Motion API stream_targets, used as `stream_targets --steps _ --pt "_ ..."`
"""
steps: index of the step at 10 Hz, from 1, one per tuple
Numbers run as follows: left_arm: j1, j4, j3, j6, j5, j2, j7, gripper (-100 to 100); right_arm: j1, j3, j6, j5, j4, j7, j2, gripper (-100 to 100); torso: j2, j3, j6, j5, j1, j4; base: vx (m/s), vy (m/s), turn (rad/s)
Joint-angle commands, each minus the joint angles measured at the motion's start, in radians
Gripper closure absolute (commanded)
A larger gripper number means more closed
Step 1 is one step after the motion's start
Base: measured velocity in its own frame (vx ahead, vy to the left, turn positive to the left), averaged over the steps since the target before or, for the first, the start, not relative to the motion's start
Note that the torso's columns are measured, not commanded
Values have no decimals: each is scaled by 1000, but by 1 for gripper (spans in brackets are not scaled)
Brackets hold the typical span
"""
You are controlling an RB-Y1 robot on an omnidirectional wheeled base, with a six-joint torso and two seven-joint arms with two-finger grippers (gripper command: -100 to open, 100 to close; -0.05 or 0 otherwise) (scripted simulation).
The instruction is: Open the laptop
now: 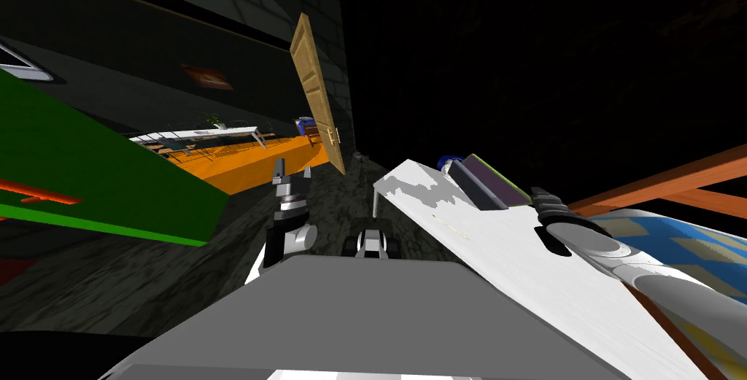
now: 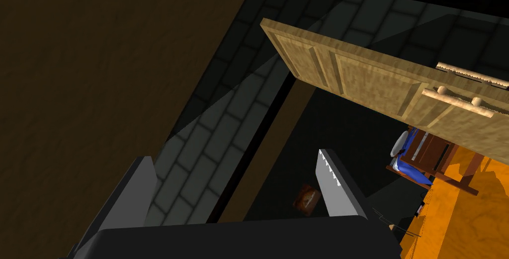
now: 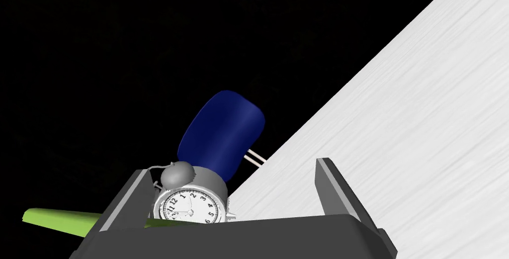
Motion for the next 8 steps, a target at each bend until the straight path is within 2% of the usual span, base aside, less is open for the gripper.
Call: stream_targets --steps 1,5,6,7,8 --pt "0 0 0 0 0 0 0 0 2 -18 -37 -19 0 2 -47 -100 1 0 1 3 5 1 11 52 -35" --pt "0 0 0 0 0 0 0 0 -2 -41 -89 -41 8 -1 -112 -100 1 0 1 3 5 1 5 57 -30" --pt "0 0 0 0 0 0 0 0 -7 -34 -78 -44 7 8 -100 -100 1 1 1 2 4 1 -3 26 -9" --pt "0 0 0 0 0 0 0 0 -6 -35 -80 -45 6 8 -102 0 1 1 1 2 2 1 0 7 1" --pt "0 0 0 0 0 0 0 0 -6 -34 -80 -45 6 8 -102 0 1 0 1 2 2 1 0 0 0"
